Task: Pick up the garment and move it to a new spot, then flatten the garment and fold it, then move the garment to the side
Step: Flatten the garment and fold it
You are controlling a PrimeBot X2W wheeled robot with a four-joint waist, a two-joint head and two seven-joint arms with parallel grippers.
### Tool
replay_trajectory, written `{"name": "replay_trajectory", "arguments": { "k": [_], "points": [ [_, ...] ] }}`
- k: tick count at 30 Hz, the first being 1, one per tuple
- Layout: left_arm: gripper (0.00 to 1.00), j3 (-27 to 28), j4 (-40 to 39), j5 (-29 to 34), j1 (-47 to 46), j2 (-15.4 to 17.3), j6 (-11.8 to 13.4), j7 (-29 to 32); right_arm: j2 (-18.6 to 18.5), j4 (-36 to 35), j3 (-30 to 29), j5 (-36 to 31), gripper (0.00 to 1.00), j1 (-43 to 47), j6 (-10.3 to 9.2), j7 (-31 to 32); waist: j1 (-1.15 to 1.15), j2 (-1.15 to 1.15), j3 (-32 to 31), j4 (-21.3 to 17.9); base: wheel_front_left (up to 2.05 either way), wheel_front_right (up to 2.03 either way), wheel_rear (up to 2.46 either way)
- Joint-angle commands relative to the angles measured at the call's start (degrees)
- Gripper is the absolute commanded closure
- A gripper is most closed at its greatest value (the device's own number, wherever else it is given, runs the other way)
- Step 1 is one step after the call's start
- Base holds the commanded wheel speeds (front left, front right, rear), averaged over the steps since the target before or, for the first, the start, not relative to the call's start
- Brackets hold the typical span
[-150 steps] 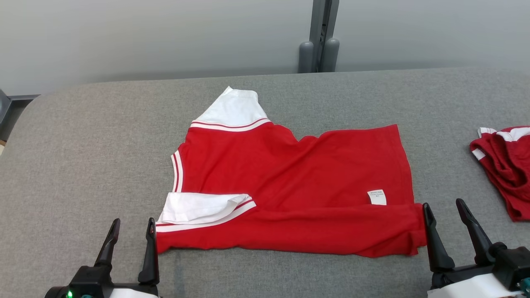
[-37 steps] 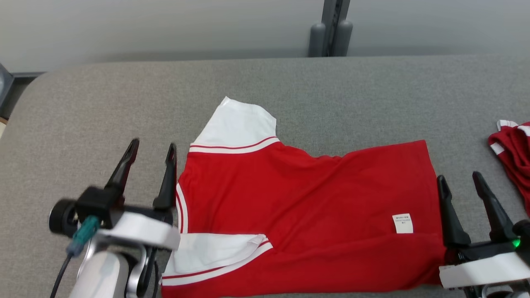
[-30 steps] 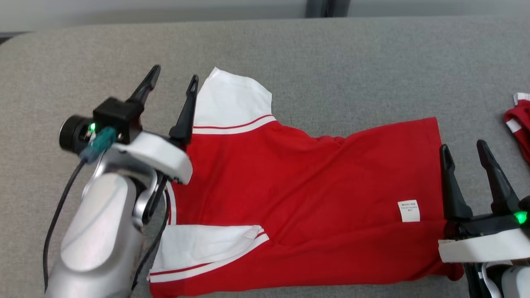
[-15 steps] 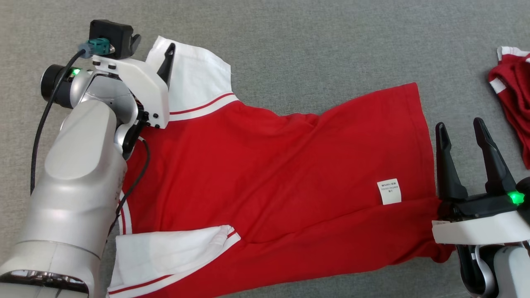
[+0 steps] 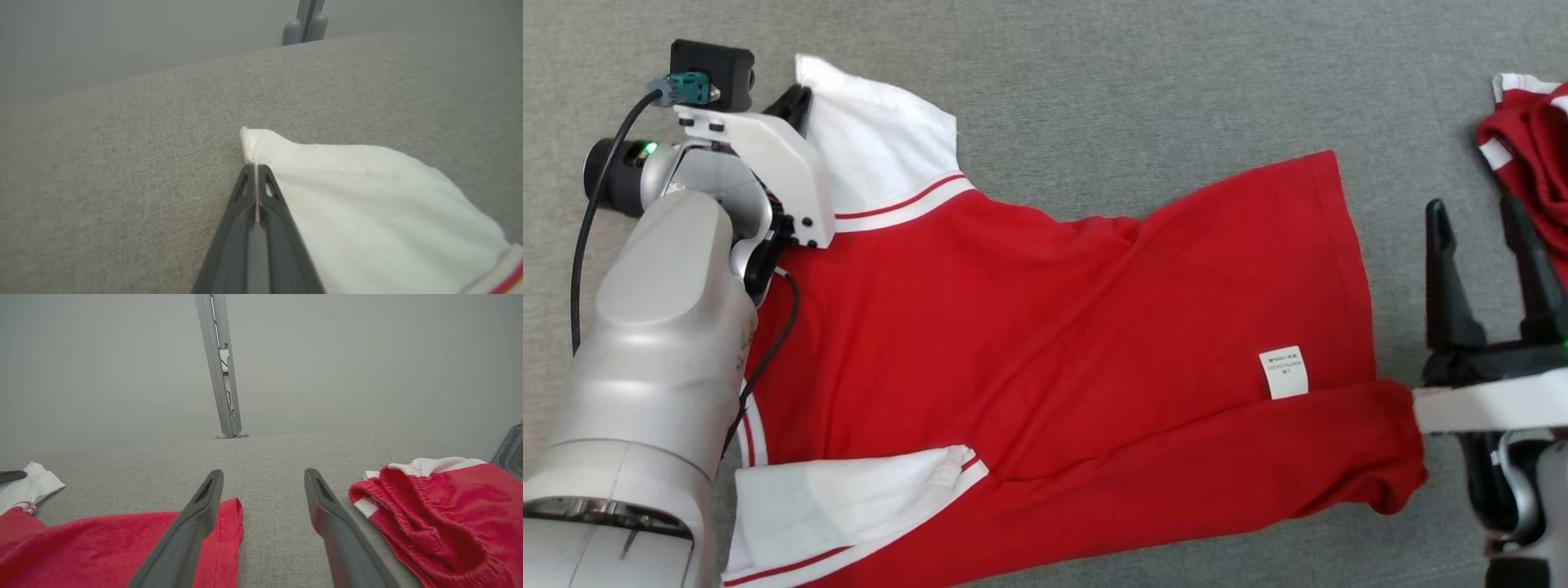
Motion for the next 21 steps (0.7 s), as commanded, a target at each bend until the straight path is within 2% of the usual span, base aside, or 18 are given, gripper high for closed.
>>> {"name": "replay_trajectory", "arguments": {
  "k": [1, 10, 19, 20, 21],
  "points": [
    [1.00, -0.06, 0.09, 0.03, -1.38, 0.22, -0.13, -0.94, -0.93, 0.71, -0.18, 0.31, 0.00, -1.09, 0.01, 0.49, 0.00, 0.00, -0.19, 0.53, 0.00, 0.00, 0.00],
    [1.00, -2.39, 0.74, -0.71, -4.26, -1.83, -0.55, -6.95, -8.12, 10.47, 3.70, 6.37, 0.00, -8.81, 0.00, 10.55, 0.00, 0.00, -1.13, 4.60, 0.00, 0.00, 0.00],
    [1.00, -5.75, -0.45, -3.53, -4.67, -3.39, -0.64, -9.37, -13.12, 19.75, 11.61, 13.07, 0.00, -16.17, 0.01, 21.30, 0.00, 0.00, -0.98, 7.43, 0.00, 0.00, 0.00],
    [1.00, -6.22, -0.74, -4.03, -4.57, -3.47, -0.64, -9.61, -13.46, 20.81, 12.57, 13.89, 0.38, -16.75, 0.01, 22.46, 0.00, 0.00, -0.97, 7.67, 0.00, 0.00, 0.00],
    [1.00, -6.65, -0.98, -4.45, -4.52, -3.54, -0.65, -9.73, -13.77, 21.38, 13.19, 14.55, 0.54, -17.33, 0.01, 23.00, 0.00, 0.00, -0.93, 7.88, 0.00, 0.00, 0.00]
  ]
}}
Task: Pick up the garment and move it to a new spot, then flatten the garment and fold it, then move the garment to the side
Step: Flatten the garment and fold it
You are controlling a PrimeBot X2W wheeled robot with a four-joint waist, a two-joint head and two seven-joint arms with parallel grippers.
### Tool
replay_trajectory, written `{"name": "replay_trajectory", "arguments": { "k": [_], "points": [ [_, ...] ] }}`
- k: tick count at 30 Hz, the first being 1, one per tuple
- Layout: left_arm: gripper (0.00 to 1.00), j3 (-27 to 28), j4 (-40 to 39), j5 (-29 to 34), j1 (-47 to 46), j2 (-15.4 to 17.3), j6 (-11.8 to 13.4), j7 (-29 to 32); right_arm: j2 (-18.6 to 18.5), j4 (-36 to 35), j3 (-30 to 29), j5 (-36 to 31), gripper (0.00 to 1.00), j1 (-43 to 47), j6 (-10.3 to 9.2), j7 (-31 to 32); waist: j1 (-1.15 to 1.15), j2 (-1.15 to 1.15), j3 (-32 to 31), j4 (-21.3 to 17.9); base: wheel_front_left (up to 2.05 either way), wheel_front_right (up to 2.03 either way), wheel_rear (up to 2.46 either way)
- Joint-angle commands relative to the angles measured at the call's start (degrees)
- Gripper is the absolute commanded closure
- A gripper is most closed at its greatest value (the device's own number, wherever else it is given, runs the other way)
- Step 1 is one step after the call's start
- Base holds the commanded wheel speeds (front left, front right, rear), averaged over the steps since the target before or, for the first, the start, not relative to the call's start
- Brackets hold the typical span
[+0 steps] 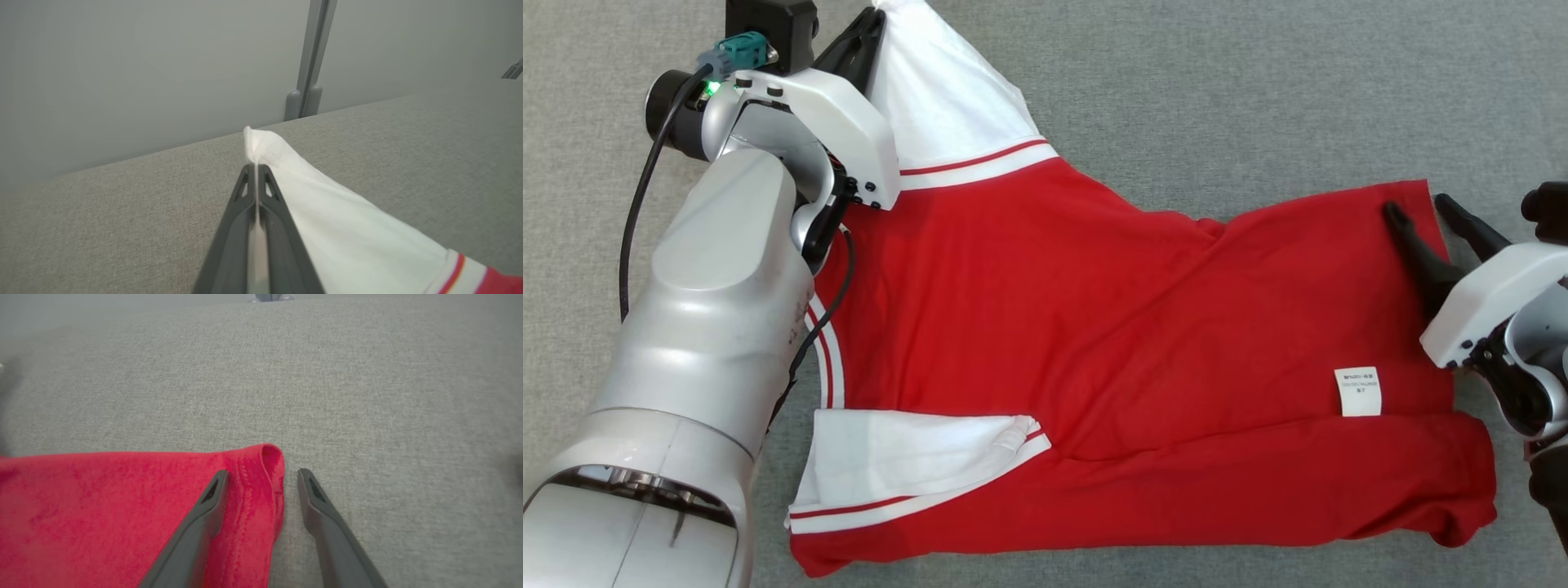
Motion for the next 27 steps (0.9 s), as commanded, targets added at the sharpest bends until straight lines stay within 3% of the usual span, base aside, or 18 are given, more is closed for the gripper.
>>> {"name": "replay_trajectory", "arguments": {
  "k": [1, 2, 7, 19, 27],
  "points": [
    [1.00, -0.36, -0.41, -0.60, -0.50, 0.23, -0.05, -0.53, -0.74, 0.64, 0.51, 0.81, 0.69, -1.05, 0.01, 0.83, 0.00, 0.00, 0.06, 0.28, 0.00, 0.00, 0.00],
    [1.00, -0.79, -0.67, -1.11, -0.40, 0.16, -0.06, -0.74, -0.94, 1.15, 1.33, 1.76, 1.00, -1.45, 0.01, 1.30, 0.00, 0.00, 0.06, 0.46, 0.00, 0.00, 0.00],
    [1.00, -2.63, -2.20, -3.11, 0.24, 0.58, -0.06, -2.13, -2.85, 1.62, 2.56, 3.15, 1.00, -3.86, 0.01, -1.86, 0.00, 0.00, -0.27, 1.10, 0.00, 0.00, 0.00],
    [1.00, -3.03, -11.43, -5.36, 4.91, 3.87, 0.21, -5.85, -2.41, -3.06, 1.48, 3.78, 1.00, -1.65, 0.01, -11.58, 0.00, 0.00, -3.97, 0.89, 0.00, 0.00, 0.00],
    [1.00, -1.04, -32.40, -6.22, 19.67, 8.56, 4.46, -6.38, -1.72, -11.04, -0.50, 10.00, 1.00, 7.60, 0.01, -13.93, 0.00, 0.00, -6.32, 1.02, 0.00, 0.00, 0.00]
  ]
}}
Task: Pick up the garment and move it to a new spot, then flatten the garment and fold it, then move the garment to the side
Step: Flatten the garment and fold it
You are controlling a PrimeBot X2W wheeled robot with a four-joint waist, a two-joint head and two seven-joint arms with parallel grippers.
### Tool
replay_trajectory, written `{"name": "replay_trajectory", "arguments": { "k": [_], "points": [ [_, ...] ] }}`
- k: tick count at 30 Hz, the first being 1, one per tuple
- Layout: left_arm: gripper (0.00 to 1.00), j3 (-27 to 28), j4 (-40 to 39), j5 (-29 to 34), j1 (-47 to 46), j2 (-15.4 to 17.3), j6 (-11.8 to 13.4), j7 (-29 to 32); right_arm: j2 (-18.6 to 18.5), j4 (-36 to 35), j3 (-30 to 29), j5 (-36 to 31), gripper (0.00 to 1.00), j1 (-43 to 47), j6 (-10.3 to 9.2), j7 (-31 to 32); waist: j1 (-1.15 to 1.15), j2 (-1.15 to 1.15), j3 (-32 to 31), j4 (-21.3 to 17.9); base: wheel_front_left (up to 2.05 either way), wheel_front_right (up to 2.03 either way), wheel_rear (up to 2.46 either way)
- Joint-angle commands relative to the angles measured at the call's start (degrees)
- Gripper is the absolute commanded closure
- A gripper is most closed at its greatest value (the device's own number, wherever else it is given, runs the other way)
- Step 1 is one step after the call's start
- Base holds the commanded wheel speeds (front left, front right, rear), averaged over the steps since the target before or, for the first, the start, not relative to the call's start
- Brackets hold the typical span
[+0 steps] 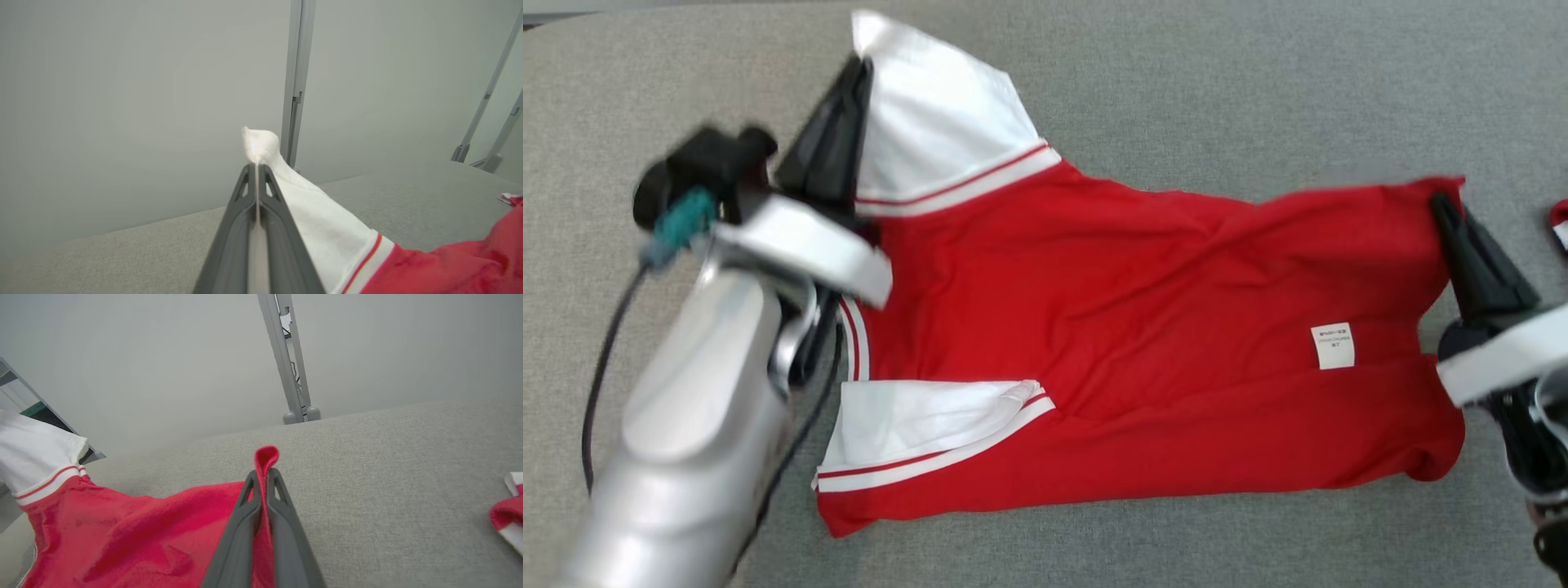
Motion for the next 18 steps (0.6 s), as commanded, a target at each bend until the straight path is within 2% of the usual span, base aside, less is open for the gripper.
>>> {"name": "replay_trajectory", "arguments": {
  "k": [1, 6, 10, 15, 18],
  "points": [
    [1.00, 0.44, -4.20, -0.74, 3.73, 1.01, 1.10, -0.01, 0.14, -1.03, -0.78, 1.78, 1.00, 2.29, 0.01, -0.38, 0.00, 0.00, -0.52, 0.16, 0.00, 0.00, 0.00],
    [1.00, 1.67, -22.77, -2.85, 18.18, 4.57, 5.51, 3.20, 0.35, -3.82, -2.58, 7.28, 1.00, 9.37, 0.02, 0.10, 0.00, 0.00, -1.26, 0.61, 0.00, 0.00, 0.00],
    [1.00, 2.07, -33.82, -5.03, 28.90, 6.56, 8.67, 6.61, 0.70, -3.96, -3.48, 9.96, 1.00, 13.45, 0.01, -0.56, 0.00, 0.00, -1.74, 0.81, 0.00, 0.00, 0.00],
    [1.00, 1.99, -40.14, -8.45, 40.08, 7.19, 12.06, 10.14, 1.25, -2.30, -3.14, 10.65, 1.00, 16.23, 0.01, -3.22, 0.00, 0.00, -2.32, 0.92, 0.00, 0.00, 0.00],
    [1.00, 2.11, -39.52, -10.38, 43.51, 6.93, 12.81, 10.87, 1.68, -1.50, -2.02, 10.01, 0.99, 17.05, 0.01, -5.37, 0.00, 0.00, -2.77, 0.98, 0.00, 0.00, 0.00]
  ]
}}
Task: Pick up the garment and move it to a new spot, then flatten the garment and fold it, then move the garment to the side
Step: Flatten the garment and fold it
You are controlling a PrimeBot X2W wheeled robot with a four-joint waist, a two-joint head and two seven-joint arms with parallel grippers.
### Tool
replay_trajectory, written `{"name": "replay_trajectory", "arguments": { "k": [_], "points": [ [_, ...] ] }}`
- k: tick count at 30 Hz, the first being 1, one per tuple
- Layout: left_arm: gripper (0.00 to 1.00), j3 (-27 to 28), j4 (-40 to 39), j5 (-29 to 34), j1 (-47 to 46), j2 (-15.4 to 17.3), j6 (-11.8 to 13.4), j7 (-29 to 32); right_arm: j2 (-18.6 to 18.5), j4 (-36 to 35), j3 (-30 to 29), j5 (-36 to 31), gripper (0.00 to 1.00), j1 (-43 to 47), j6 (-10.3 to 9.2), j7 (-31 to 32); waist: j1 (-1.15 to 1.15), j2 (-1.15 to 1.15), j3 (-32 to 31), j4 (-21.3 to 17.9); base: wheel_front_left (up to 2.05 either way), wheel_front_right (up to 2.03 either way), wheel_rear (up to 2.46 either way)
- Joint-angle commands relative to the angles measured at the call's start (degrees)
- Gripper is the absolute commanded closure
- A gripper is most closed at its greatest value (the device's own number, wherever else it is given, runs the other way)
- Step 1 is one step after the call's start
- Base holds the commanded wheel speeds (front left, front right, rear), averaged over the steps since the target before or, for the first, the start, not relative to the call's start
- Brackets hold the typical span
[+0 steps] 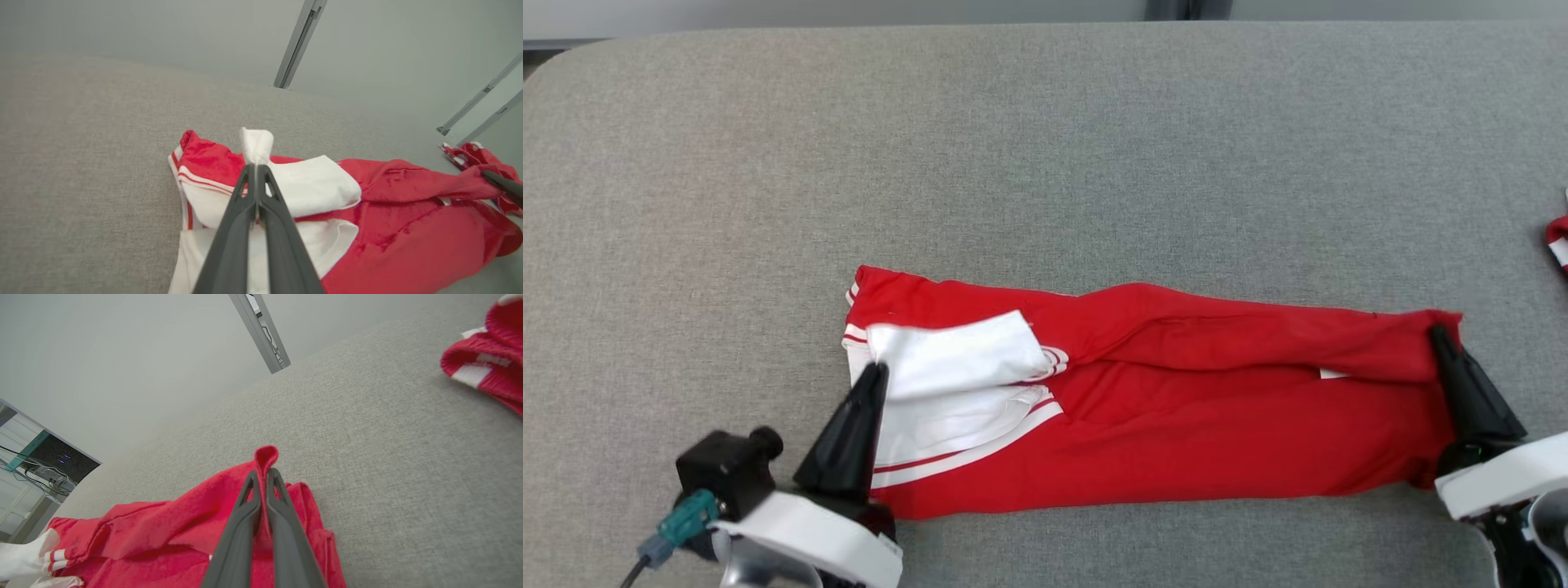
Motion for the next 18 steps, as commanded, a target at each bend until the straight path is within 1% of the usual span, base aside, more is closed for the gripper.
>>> {"name": "replay_trajectory", "arguments": {
  "k": [1, 3, 4, 5, 6, 9, 12, 15, 18],
  "points": [
    [1.00, 0.07, 0.77, -1.06, 1.27, -0.22, 0.25, 0.27, 0.19, 0.78, 0.65, -0.50, 0.82, 1.04, 0.01, -0.98, 0.00, 0.00, -0.40, 0.17, 0.00, 0.00, 0.00],
    [1.00, -0.56, 2.37, -1.95, 2.57, -0.65, -0.18, 0.76, -0.10, 1.47, 1.38, -1.91, 0.36, 1.92, 0.01, -2.05, 0.00, 0.00, -0.91, 0.41, 0.00, 0.00, 0.00],
    [0.83, -0.97, 3.23, -2.56, 2.86, -1.10, -0.55, 0.80, 0.01, 1.85, 1.63, -2.26, 0.00, 2.55, 0.01, -2.63, 0.00, 0.00, -1.19, 0.61, 0.00, 0.00, 0.00],
    [0.55, -1.00, 4.22, -2.69, 3.01, -1.22, -0.52, 0.53, 0.32, 2.02, 1.70, -2.83, 0.00, 3.06, 0.02, -3.24, 0.00, 0.00, -1.48, 0.74, 0.00, 0.00, 0.00],
    [0.00, -1.00, 5.29, -2.65, 3.11, -1.32, -0.53, 0.14, 0.55, 2.11, 1.65, -3.73, 0.00, 3.80, 0.01, -3.87, 0.00, 0.00, -1.82, 0.85, 0.00, 0.00, 0.00],
    [0.00, -0.91, 8.39, -1.33, 2.95, -2.19, -0.07, -2.65, 1.22, 1.87, 0.99, -7.72, 0.00, 5.60, 0.01, -5.59, 0.00, 0.00, -2.81, 0.71, 0.00, 0.00, 0.00],
    [0.00, -0.38, 10.65, 0.73, 2.47, -2.67, 1.12, -6.56, 2.67, 0.48, -0.67, -13.12, 0.00, 6.77, 0.01, -6.65, 0.00, 0.00, -3.73, 0.15, 0.00, 0.00, 0.00],
    [0.00, 0.89, 11.22, 3.27, 1.63, -3.40, 2.51, -9.64, 4.91, -1.93, -3.43, -19.13, 0.00, 7.23, 0.01, -7.19, 0.00, 0.00, -4.62, -0.53, 0.00, 0.00, 0.00],
    [0.00, 2.99, 10.69, 5.96, 1.02, -4.16, 3.30, -10.88, 7.93, -4.78, -6.59, -25.25, 0.00, 7.36, 0.01, -7.39, 0.00, 0.00, -5.62, -1.06, 0.00, 0.00, 0.00]
  ]
}}
